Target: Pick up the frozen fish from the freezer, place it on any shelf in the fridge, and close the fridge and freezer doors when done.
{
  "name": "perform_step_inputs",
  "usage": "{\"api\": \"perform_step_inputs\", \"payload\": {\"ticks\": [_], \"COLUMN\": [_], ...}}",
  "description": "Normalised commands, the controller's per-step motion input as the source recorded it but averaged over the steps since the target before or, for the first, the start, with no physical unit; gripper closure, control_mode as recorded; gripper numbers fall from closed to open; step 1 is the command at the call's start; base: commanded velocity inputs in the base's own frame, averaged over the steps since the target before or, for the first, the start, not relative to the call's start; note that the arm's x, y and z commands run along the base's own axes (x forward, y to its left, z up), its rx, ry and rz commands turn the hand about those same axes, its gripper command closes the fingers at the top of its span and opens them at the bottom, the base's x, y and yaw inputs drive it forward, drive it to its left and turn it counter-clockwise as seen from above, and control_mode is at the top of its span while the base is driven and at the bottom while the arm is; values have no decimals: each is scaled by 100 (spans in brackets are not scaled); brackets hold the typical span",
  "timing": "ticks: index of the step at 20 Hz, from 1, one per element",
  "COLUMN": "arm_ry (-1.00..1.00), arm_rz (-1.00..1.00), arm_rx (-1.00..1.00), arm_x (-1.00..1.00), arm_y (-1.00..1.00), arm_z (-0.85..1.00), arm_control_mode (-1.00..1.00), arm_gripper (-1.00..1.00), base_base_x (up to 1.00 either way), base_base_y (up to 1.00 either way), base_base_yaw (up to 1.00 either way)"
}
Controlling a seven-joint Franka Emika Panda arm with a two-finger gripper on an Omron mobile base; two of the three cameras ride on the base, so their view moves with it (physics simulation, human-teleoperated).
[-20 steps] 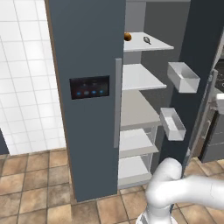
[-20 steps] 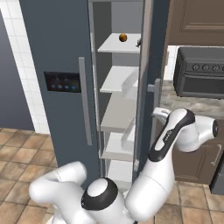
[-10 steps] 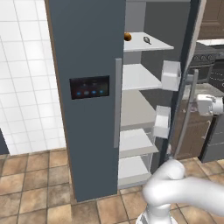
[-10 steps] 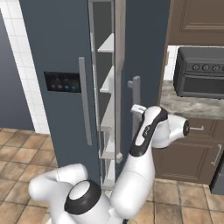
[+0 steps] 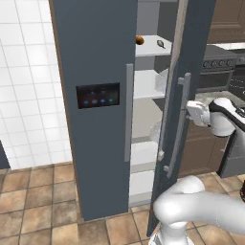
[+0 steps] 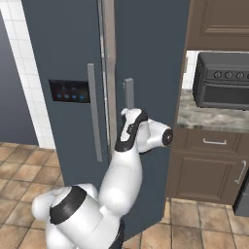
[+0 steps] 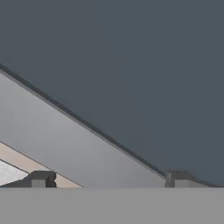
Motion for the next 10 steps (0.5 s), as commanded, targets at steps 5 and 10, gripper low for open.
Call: {"api": "perform_step_inputs", "payload": {"ticks": [5,10], "arm_ry": [0,0], "arm_rz": [-18,-17], "arm_rx": [3,4], "arm_x": [65,69], "arm_y": [46,22], "arm_z": [1,10], "arm_control_mode": [-100,-100], "arm_gripper": [-100,-100], "base_base_x": [0,0], "base_base_y": [0,0], "base_base_yaw": [0,0]}}
